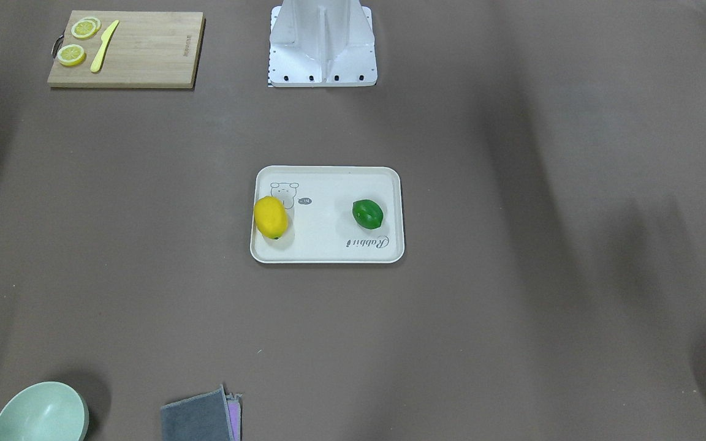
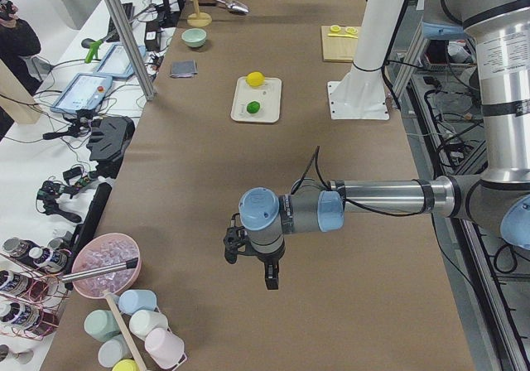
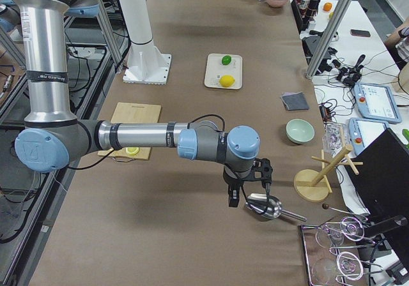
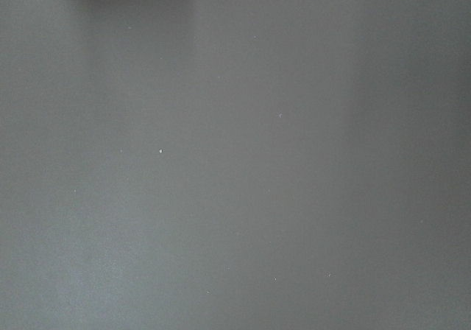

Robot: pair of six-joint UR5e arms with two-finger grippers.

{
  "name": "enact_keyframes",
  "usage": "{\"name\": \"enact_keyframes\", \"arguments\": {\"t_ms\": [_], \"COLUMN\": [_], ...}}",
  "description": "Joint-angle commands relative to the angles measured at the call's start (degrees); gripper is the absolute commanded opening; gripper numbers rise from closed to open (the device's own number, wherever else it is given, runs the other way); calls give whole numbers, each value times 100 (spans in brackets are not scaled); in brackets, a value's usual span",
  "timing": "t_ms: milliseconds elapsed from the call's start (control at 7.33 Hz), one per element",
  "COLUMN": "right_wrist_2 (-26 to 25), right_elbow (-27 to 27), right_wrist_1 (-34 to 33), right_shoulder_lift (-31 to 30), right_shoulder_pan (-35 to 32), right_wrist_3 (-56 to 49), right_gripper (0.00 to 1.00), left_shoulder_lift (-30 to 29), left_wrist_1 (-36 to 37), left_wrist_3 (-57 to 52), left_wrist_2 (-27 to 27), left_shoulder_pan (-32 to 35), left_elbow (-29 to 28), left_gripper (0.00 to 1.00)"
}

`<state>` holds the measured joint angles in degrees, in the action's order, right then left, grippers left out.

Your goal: Place all lemons on tray

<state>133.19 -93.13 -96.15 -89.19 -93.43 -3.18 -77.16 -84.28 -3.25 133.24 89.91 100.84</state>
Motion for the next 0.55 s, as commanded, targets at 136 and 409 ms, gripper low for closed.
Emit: {"name": "enact_keyframes", "arguments": {"t_ms": [136,409], "right_wrist_2": [-12,-21], "right_elbow": [5,5], "right_wrist_1": [0,9], "right_shoulder_lift": [-2,-10], "right_shoulder_pan": [0,0], "right_wrist_3": [-7,-16], "right_gripper": [94,95], "left_shoulder_lift": [0,0], "left_wrist_1": [8,8], "left_wrist_3": [0,0], "left_wrist_2": [0,0], "left_shoulder_pan": [0,0], "left_elbow": [-11,-11], "left_gripper": [98,98]}}
